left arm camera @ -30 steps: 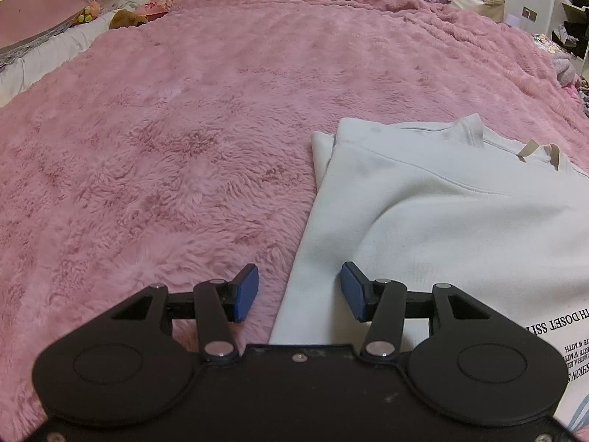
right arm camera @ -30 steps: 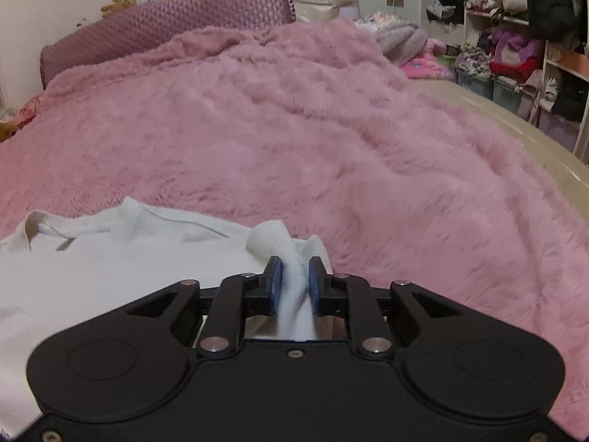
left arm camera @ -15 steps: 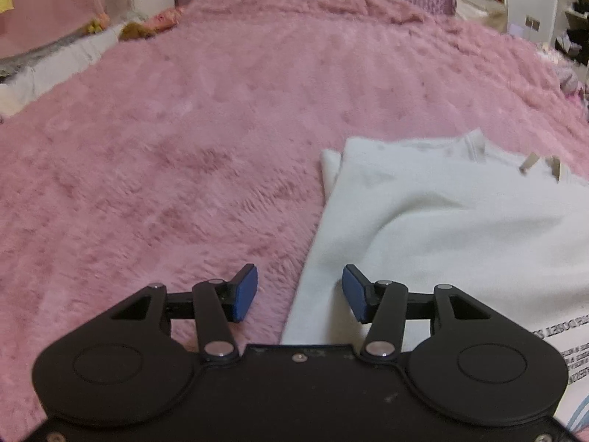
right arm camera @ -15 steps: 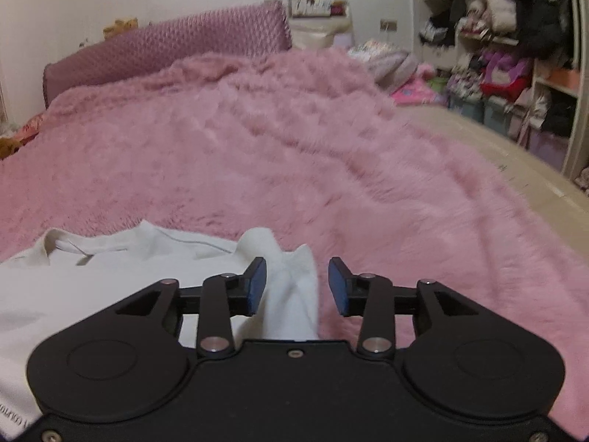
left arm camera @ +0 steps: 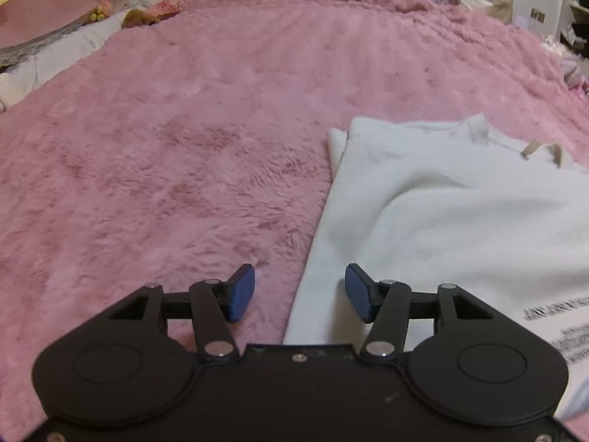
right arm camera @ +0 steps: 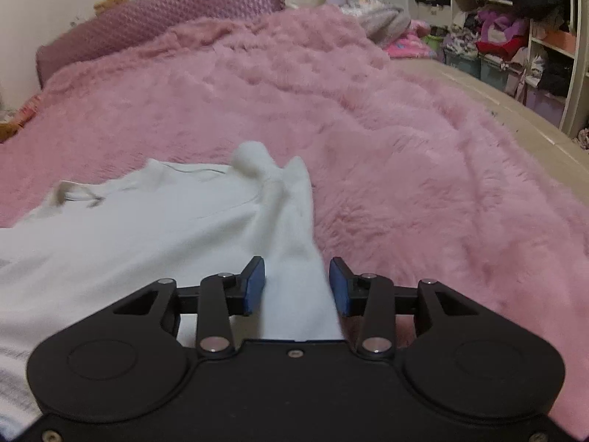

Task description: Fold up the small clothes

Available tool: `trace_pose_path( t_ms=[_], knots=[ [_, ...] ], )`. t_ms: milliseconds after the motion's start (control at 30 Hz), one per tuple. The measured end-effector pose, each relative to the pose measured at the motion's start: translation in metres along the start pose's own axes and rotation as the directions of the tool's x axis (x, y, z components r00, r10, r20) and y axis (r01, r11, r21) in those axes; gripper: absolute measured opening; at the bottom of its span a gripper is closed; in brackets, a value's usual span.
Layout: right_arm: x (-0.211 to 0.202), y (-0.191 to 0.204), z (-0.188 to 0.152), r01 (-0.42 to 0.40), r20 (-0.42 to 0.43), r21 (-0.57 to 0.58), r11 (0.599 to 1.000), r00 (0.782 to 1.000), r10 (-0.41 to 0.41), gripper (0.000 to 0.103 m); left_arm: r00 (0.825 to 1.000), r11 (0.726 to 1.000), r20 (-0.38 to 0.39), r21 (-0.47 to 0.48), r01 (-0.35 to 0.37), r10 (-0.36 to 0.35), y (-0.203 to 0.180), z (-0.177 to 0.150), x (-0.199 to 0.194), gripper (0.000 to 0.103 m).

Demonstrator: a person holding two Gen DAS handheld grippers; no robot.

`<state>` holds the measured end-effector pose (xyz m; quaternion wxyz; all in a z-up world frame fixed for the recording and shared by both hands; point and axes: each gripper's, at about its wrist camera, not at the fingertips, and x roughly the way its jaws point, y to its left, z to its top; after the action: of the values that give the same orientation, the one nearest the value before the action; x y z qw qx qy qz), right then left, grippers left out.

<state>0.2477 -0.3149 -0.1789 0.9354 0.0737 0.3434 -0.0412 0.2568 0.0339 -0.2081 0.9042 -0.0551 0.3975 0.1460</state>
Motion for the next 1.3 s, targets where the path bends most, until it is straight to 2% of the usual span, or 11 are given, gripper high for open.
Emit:
trace_pose_path(
  t_ms=[133, 200, 300, 400, 500, 600, 733, 933, 1033, 1133, 1300],
  knots=[
    [-0.045, 0.006, -0.020, -0.013, 0.026, -0.001, 1.000, 1.000, 0.013, 0.038, 0.999, 0.998, 0.011, -0.034, 0.049, -0.049, 0.005, -0.018, -0.037, 0.057],
    [-0.062, 0.008, -0.032, -0.029, 0.007, 0.013, 0.999, 1.000, 0.029, 0.041, 0.998, 0.996, 0.003, -0.056, 0.066, -0.066, 0.003, -0.032, -0.050, 0.057],
    [-0.077, 0.001, -0.049, -0.017, -0.030, 0.083, 0.996, 0.999, 0.020, 0.041, 0.998, 0.998, -0.011, -0.002, 0.067, -0.067, -0.013, -0.047, -0.057, 0.058],
    [-0.080, -0.003, -0.061, -0.032, -0.067, 0.141, 0.989, 0.997, 0.042, 0.041, 0.997, 0.997, -0.061, 0.052, 0.051, -0.048, -0.028, -0.053, -0.046, 0.058],
    [-0.082, 0.002, -0.062, -0.015, -0.069, 0.116, 0.993, 0.997, 0.023, 0.041, 0.995, 0.997, -0.090, 0.051, 0.054, -0.049, -0.034, -0.058, -0.036, 0.060],
    [-0.083, 0.001, -0.066, 0.007, -0.081, 0.141, 0.990, 0.997, 0.005, 0.041, 0.996, 0.996, -0.083, 0.073, 0.045, -0.039, -0.038, -0.061, -0.036, 0.061],
    [-0.087, 0.002, -0.074, 0.012, -0.095, 0.143, 0.990, 0.995, 0.001, 0.041, 0.996, 0.998, -0.076, 0.042, 0.048, -0.045, -0.034, -0.060, -0.040, 0.061],
    [-0.099, -0.001, -0.087, 0.017, -0.133, 0.207, 0.978, 0.991, 0.011, 0.048, 0.999, 0.998, -0.005, 0.032, 0.052, -0.052, -0.032, -0.057, -0.053, 0.061],
    [-0.098, -0.003, -0.090, 0.028, -0.143, 0.217, 0.976, 0.990, 0.004, 0.048, 0.999, 0.998, -0.006, 0.027, 0.054, -0.054, -0.031, -0.056, -0.053, 0.061],
    [-0.093, -0.015, -0.086, 0.022, -0.112, 0.313, 0.949, 0.994, 0.014, 0.048, 0.998, 0.998, -0.006, 0.034, 0.059, -0.059, -0.032, -0.056, -0.053, 0.061],
    [-0.073, -0.042, -0.074, -0.050, -0.046, 0.513, 0.857, 0.995, 0.085, 0.046, 0.998, 0.998, -0.026, 0.045, 0.051, -0.050, -0.033, -0.057, -0.049, 0.061]
  ],
)
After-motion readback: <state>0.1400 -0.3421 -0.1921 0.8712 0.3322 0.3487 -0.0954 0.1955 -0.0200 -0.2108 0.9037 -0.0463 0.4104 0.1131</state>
